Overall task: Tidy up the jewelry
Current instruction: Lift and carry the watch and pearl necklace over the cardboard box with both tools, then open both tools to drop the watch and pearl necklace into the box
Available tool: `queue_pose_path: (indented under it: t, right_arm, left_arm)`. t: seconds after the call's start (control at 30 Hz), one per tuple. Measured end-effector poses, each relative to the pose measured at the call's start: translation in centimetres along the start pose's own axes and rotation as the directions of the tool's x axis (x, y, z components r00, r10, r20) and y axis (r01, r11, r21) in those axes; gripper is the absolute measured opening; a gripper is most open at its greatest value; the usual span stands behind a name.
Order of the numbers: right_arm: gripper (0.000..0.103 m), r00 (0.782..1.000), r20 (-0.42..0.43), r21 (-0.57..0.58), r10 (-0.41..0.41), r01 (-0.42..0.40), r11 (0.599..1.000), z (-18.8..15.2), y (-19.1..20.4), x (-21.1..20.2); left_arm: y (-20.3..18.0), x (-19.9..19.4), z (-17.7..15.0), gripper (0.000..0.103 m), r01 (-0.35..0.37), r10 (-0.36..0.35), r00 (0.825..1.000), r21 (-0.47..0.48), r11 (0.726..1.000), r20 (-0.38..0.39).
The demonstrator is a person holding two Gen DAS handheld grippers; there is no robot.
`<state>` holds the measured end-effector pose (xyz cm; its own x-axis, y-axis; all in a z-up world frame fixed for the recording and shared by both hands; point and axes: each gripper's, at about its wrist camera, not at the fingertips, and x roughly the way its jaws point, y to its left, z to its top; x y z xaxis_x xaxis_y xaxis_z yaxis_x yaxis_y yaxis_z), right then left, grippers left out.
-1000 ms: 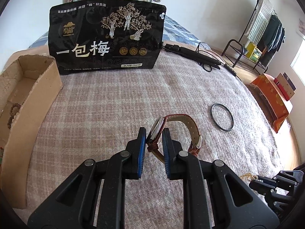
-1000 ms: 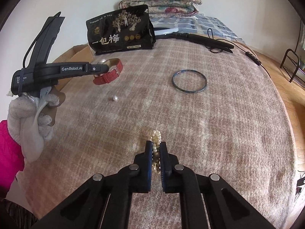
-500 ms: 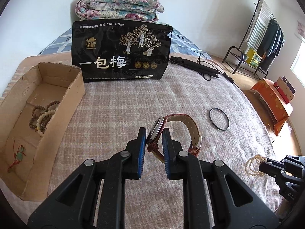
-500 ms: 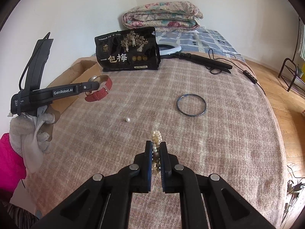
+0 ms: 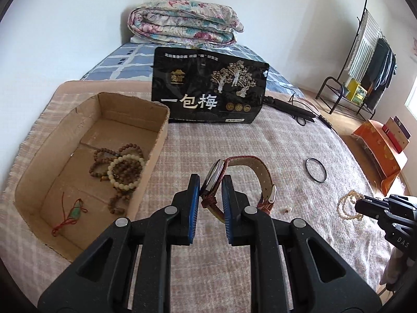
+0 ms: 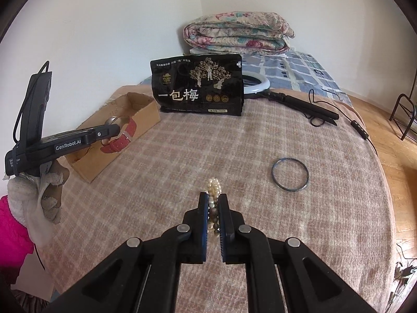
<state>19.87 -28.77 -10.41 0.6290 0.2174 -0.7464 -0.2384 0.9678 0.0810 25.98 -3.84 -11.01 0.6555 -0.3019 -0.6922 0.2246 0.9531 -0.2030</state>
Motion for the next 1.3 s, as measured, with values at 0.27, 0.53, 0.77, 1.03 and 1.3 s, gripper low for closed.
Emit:
queue_pose_path:
  t: [0.27, 0.53, 0.77, 1.03, 1.3]
  right_arm:
    - [0.005, 0.999, 0.021, -0.043, 0.039, -0.038, 0.998, 3.3, 3.8, 2.0]
    - [0.005, 0.995, 0.038, -0.077, 0.089, -0.086, 0.993, 6.8, 7.7, 4.7]
    - [0.005, 0.991, 0.050, -0.103, 0.125, -0.120, 0.987, 9.6, 10.7, 7.2]
    - [0.005, 0.984, 0.046, -0.120, 0.172, -0.166, 0.979, 11.7, 14.1, 9.9]
    - [0.005, 0.975, 0.032, -0.154, 0.221, -0.214, 0.965, 12.4, 17.7, 11.4]
  left_arm:
    - [5.0, -1.6, 0.2, 0.015, -0.062, 0.063, 0.998, -0.026, 0.998, 0.021]
    - [9.4, -2.5, 0.2, 0.015, -0.119, 0.120, 0.992, -0.051, 0.992, 0.031]
    - [12.6, -2.5, -0.1, 0.015, -0.154, 0.156, 0.987, -0.077, 0.985, 0.026]
    - [15.7, -2.4, -0.4, 0.016, -0.186, 0.188, 0.982, -0.101, 0.977, 0.015]
    - [17.6, -2.2, -0.9, 0.015, -0.204, 0.206, 0.979, -0.121, 0.971, 0.002]
